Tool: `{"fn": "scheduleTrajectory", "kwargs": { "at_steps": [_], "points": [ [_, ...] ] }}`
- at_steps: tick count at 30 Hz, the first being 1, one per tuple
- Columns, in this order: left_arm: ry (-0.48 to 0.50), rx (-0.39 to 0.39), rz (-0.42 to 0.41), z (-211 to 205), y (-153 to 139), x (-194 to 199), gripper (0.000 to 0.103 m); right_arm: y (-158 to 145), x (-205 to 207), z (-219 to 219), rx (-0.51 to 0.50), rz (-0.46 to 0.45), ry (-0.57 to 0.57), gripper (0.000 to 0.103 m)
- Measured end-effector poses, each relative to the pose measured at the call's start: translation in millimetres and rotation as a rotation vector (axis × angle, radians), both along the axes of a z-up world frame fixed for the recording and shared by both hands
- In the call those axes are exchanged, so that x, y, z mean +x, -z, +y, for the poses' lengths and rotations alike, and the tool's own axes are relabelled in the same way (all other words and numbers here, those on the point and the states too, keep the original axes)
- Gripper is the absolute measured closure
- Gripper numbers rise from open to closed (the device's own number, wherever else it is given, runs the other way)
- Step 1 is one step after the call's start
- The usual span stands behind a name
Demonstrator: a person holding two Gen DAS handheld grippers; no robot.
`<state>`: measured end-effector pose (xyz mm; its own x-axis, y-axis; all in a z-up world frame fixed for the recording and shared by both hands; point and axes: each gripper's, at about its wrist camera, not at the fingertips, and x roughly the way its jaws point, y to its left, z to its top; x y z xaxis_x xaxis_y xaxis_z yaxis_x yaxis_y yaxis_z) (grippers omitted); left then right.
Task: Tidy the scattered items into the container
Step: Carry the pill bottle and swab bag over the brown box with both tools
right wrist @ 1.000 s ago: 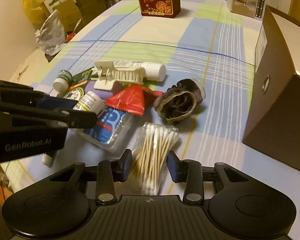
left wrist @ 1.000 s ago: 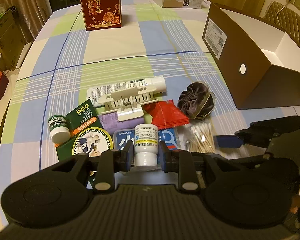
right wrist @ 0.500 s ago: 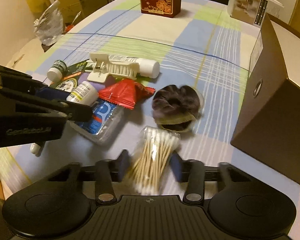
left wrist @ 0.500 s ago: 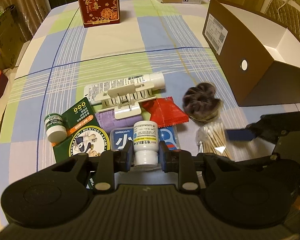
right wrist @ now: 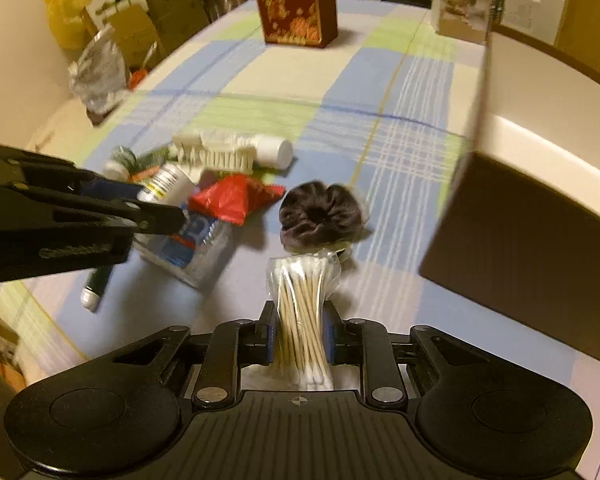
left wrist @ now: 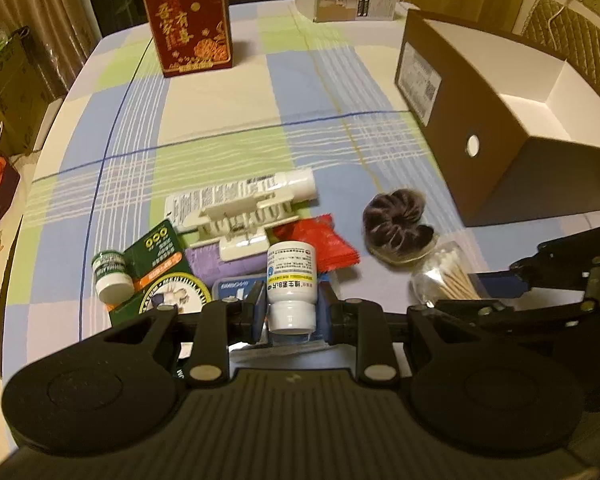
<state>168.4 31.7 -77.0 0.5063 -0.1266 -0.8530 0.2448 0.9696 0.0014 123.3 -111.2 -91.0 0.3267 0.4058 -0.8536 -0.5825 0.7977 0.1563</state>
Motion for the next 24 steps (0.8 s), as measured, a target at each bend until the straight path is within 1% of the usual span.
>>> {"fn": "scheduleTrajectory", "kwargs": {
  "at_steps": [6, 11, 16, 20, 24],
  "points": [
    [0.039, -0.024, -0.043, -23, -22, 0, 0.081, -34, -6, -30, 0.064, -0.028, 0.043, 0.078],
    [0.067, -0.053, -0.085, -47, -47, 1, 0.081, -62, -7, -55, 0.117, -0.064, 0.089, 0.078],
    [0.090, -0.077, -0.123, -72, -73, 3, 0.081, -92, -7, -74, 0.165, -0.125, 0.128, 0.078],
    [0.128, -0.093, -0.167, -97, -91, 3, 0.081, -110, -1, -95, 0.169, -0.176, 0.211, 0.078],
    [0.160, -0.109, -0.194, -125, -101, 6, 0.081, -121, 12, -125, 0.158, -0.197, 0.334, 0.078]
  ]
}}
